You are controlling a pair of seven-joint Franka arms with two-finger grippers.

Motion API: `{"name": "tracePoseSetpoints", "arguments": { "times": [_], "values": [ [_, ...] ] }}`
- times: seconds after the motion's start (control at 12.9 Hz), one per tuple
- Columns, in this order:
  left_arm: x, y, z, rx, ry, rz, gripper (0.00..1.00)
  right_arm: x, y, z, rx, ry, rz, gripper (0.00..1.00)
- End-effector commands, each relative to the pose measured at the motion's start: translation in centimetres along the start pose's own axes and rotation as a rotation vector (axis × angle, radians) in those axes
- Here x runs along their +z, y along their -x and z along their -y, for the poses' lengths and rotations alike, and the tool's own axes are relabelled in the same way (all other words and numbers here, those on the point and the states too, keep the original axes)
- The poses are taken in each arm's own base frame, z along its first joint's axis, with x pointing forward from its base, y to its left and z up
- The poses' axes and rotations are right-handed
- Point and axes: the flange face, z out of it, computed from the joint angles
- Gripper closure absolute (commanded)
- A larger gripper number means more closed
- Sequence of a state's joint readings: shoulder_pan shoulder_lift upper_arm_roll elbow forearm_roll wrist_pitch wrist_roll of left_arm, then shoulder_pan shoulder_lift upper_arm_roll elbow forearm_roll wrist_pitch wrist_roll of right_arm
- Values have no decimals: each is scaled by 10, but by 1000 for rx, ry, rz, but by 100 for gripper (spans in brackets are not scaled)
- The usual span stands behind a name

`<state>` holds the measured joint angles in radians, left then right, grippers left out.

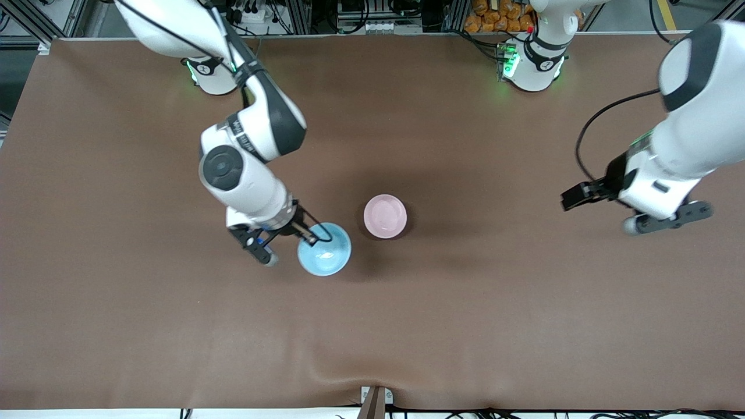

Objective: Stack pink and blue bowls on white bowl
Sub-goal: 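Carry the blue bowl onto the pink bowl while the left gripper withdraws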

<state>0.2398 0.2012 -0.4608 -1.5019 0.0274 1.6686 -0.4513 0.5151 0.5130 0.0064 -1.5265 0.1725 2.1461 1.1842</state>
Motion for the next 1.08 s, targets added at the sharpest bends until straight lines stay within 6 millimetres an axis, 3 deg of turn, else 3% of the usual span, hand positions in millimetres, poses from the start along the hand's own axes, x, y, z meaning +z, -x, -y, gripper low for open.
{"name": "tracePoseSetpoints", "arguments": {
  "times": [0.0, 0.15, 0.54, 0.62, 0.77, 1.01],
  "values": [
    [-17, -1, 21, 51, -27, 8, 0, 5, 31, 5, 90, 13, -2, 100],
    [-22, -3, 40, 93, -32, 15, 0, 18, 60, 11, 139, 18, 3, 100],
    [-49, 8, 55, 90, -40, -26, 0, 73, 113, 18, 230, 46, 4, 100],
    [-52, 8, 58, 90, -32, -27, 0, 84, 119, 18, 247, 49, 3, 100],
    [-58, 23, 45, 115, -52, -37, 0, 101, 131, 20, 267, 44, -1, 100],
    [-62, 32, 56, 88, -85, -7, 0, 111, 146, 19, 283, 47, 0, 100]
  ]
}}
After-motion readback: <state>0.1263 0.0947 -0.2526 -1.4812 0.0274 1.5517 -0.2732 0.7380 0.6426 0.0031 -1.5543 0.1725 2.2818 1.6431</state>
